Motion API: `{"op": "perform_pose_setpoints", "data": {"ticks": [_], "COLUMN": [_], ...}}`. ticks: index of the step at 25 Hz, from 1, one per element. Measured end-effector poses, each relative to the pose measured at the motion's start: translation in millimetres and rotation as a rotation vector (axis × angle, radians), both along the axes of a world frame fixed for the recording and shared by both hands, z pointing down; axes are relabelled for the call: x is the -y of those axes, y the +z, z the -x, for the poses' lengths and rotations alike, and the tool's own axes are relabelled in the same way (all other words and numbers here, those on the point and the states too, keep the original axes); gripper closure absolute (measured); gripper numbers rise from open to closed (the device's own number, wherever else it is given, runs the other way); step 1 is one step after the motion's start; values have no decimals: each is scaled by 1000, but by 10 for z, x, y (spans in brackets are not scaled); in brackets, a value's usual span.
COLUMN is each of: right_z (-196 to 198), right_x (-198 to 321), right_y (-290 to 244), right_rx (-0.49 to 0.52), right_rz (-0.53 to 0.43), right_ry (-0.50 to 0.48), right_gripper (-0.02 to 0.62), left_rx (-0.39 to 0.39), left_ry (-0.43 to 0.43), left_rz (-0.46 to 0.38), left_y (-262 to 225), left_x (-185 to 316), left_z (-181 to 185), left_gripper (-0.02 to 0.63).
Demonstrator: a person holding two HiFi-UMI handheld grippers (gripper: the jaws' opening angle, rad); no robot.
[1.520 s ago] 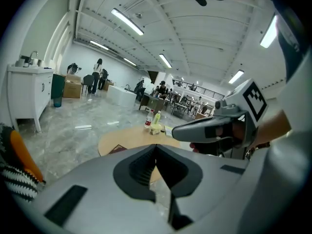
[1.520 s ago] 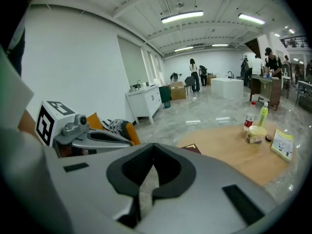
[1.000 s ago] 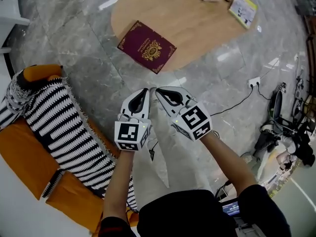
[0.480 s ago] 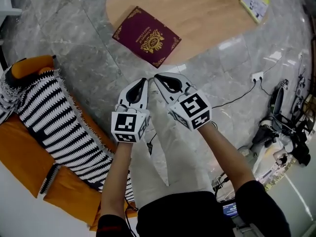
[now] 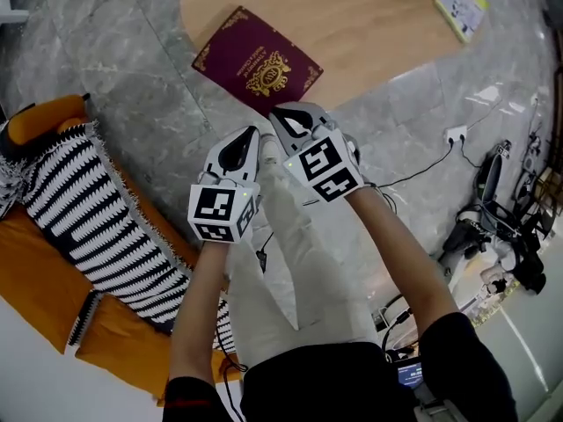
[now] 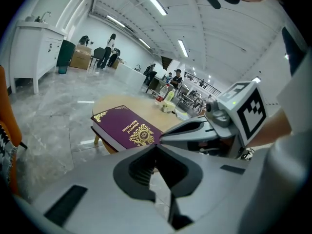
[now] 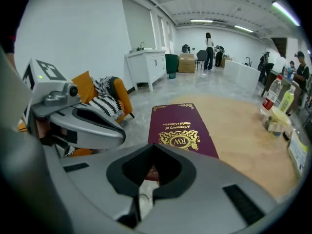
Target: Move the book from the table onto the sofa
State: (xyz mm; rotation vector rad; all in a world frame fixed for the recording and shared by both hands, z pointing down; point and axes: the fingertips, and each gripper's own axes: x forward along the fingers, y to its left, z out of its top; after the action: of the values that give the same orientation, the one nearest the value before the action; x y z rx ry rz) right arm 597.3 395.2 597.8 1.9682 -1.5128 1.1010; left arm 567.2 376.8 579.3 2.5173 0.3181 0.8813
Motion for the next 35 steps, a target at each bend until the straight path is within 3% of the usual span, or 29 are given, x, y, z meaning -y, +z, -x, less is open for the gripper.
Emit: {"op": "perform_pose_setpoints", "data": {"ticks": [7, 10, 19, 31, 35], "right_z": [-284, -317, -582, -700, -693], "right_x": [54, 82, 131, 115, 116], "right_y": [174, 234, 404, 540, 542], "right_rx": [-11, 25, 29, 10, 2], "right_rz": [64, 75, 122, 179, 161], "right_ry": [-12, -24, -39, -69, -64], "right_gripper": [583, 492, 366, 336, 334], "left_rx": [18, 24, 52, 62, 117], "left_ry": [5, 8, -7, -51, -57], "left_rz": [6, 7, 20, 29, 70], "left_y": [105, 144, 315, 438, 535], "left_x": [25, 25, 41, 90, 72], "left_z": [-87, -85, -128, -219, -155], "left_gripper": [593, 592, 592, 592, 592]}}
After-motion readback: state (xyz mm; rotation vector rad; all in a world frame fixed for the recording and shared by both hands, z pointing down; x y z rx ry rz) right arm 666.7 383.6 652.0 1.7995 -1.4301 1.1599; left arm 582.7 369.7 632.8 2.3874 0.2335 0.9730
